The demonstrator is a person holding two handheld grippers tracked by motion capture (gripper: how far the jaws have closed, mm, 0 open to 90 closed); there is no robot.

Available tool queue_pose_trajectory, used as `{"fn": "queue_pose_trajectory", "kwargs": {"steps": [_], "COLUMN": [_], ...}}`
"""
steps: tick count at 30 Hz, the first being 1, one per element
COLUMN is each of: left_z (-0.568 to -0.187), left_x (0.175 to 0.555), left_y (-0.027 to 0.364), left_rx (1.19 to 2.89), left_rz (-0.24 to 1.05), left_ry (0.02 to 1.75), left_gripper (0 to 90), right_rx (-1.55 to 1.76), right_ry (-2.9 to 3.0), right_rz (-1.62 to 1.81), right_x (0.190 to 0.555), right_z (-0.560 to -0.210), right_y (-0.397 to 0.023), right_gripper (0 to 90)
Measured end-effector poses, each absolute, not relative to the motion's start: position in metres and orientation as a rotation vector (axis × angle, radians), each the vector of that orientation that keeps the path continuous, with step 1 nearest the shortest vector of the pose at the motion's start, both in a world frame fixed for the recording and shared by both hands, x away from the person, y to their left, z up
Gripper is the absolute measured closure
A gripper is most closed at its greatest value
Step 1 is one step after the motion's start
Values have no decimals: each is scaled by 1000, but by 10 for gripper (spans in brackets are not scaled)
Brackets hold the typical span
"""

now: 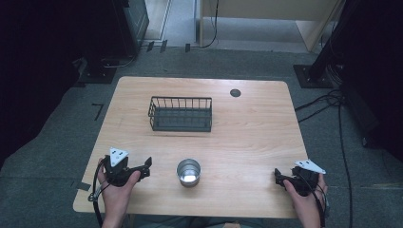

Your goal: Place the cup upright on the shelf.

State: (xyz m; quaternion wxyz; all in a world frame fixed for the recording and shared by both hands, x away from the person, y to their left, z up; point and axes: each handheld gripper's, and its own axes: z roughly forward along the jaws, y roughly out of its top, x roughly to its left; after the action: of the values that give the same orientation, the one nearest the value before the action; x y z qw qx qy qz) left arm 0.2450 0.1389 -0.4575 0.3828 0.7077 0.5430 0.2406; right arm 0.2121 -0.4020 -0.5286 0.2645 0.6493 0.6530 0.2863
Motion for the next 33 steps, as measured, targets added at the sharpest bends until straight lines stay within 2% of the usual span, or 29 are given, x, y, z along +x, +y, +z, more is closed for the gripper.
{"fn": "queue_pose_trajectory", "kwargs": {"steps": [18,33], "left_z": [-442,-435], "left_x": [242,234], "left_y": [86,58], "left_rx": [1863,1883], "left_rz": [523,446], "left_ry": [1226,1139], "left_gripper": [0,0], "right_rx": [1756,1756], "right_ry": [1765,1765], "right_rz": [776,776], "right_x": [212,212], "right_z": [-529,-529], "right_y": [-402,-402], "right_gripper": [10,10]}}
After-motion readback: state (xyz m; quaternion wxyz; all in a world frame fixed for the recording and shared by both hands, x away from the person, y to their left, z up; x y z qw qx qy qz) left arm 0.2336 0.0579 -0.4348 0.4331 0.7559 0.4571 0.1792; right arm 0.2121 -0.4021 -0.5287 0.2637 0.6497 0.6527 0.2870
